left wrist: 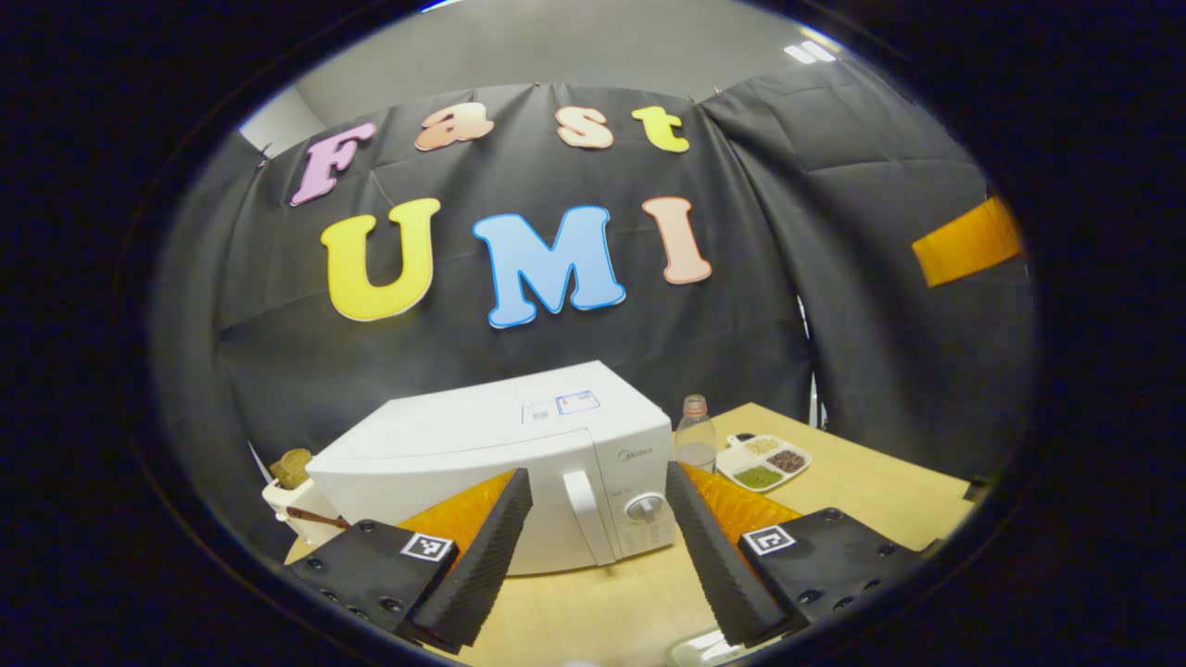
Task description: Open the microwave oven with the left hand, put the food in, and close the microwave oven.
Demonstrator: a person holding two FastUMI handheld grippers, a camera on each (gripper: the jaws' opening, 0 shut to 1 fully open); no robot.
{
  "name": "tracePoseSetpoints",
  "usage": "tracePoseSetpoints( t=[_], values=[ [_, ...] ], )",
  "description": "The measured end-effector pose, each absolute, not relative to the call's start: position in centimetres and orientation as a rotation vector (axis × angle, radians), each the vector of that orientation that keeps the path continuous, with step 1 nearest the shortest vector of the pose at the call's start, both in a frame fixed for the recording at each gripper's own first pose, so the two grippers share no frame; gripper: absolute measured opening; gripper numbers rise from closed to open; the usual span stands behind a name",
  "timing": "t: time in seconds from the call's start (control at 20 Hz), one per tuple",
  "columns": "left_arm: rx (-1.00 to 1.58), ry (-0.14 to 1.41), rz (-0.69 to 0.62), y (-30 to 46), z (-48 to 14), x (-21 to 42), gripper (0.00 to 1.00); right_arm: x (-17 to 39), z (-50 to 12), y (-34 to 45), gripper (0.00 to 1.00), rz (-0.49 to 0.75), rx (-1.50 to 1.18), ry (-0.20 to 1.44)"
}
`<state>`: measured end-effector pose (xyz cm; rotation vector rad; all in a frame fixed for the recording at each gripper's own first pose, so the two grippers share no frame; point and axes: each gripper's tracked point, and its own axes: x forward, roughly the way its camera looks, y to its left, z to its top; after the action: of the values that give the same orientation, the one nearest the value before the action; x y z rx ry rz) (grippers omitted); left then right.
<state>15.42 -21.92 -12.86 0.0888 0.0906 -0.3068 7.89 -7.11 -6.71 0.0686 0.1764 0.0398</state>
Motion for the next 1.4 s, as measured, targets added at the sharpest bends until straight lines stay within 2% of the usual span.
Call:
tracePoseSetpoints(
  t=[0.1, 0.15, 0.25, 0.3, 0.4, 0.65, 1.05, 1.4],
  values=[
    [0.025, 0.074, -0.282, -19.2, -9.0, 13.5, 0.94, 7.9, -5.1, -5.4, 0.96, 0.063, 0.059, 0.146],
    [-0.002, 0.073, -0.268, -17.8, -7.3, 12.6, 1.00, 7.9, -4.4, -4.8, 0.96, 0.067, 0.052, 0.134],
    [-0.050, 0.069, -0.220, -14.0, -4.7, 11.3, 0.94, 7.6, -2.9, -3.9, 0.97, 0.064, 0.048, 0.102],
    [-0.068, 0.064, -0.189, -12.0, -3.7, 10.7, 1.00, 7.6, -2.2, -3.4, 0.96, 0.060, 0.051, 0.089],
    [-0.096, 0.057, -0.127, -7.8, -2.1, 9.7, 0.97, 7.6, -1.3, -2.7, 0.96, 0.045, 0.056, 0.079],
    [-0.065, 0.007, -0.009, 0.0, 1.1, 6.8, 0.99, 6.6, 1.0, -1.3, 0.96, 0.002, 0.031, 0.024],
    [-0.047, -0.059, -0.012, 1.9, 4.4, 3.3, 0.98, 4.3, 1.6, 0.0, 0.96, -0.017, 0.029, 0.015],
    [-0.043, -0.053, -0.021, 1.4, 3.9, 1.9, 0.99, 3.7, 2.7, 0.6, 0.96, 0.009, 0.015, -0.008]
  ],
)
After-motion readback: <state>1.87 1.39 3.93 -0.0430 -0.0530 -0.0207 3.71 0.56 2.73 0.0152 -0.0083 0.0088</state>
